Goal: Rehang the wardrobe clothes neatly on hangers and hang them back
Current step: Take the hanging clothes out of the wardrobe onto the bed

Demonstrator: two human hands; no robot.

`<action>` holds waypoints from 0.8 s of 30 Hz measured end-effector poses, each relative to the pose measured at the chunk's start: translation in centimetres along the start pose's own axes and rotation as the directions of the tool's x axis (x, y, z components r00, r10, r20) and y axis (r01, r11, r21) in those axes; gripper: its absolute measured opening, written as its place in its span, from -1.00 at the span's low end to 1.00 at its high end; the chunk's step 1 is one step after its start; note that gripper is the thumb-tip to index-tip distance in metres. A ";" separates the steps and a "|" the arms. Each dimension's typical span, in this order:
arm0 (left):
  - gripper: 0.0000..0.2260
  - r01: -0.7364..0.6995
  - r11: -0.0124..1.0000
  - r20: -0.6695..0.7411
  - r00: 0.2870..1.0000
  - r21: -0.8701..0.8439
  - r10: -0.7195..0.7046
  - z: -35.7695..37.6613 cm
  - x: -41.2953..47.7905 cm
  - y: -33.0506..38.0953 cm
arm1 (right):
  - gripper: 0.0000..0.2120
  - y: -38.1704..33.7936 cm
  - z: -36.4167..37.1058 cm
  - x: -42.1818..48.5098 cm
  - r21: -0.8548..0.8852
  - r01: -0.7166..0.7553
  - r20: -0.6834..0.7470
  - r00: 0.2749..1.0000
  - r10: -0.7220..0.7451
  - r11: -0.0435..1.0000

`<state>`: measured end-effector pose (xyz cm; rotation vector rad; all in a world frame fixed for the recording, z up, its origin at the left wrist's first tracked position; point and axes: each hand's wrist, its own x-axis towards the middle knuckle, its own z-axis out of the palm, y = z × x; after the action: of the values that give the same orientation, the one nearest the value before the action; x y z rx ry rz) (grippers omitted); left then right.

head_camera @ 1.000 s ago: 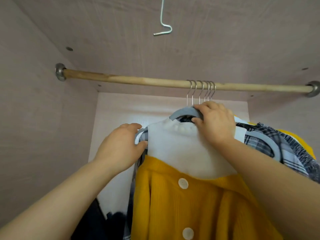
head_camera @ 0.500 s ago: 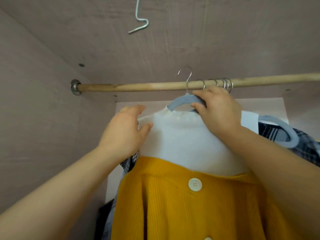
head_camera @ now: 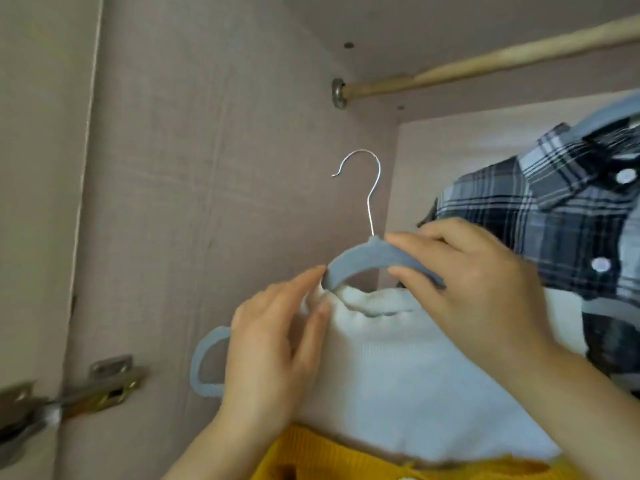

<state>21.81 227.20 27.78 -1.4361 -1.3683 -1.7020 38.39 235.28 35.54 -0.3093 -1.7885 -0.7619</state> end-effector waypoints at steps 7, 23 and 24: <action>-0.74 0.163 0.928 0.054 0.980 0.336 -0.192 -8.5 -12.6 -1.5 | -0.75 -9.6 3.7 -10.6 0.383 -0.087 0.101 0.994 0.052 0.920; -0.71 0.616 0.437 -0.332 0.755 0.655 -0.566 -32.0 -31.9 4.9 | -0.79 -37.8 2.2 -18.4 0.912 0.046 0.039 0.979 -0.198 0.407; -0.69 0.635 0.401 -0.376 0.741 0.660 -0.556 -33.7 -32.8 5.8 | -0.80 -39.8 1.4 -18.1 0.930 0.063 0.017 0.977 -0.215 0.361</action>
<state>23.12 187.63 1.85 -0.3410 -2.3555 -1.1877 21.60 208.87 4.97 0.6028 -2.1043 0.2964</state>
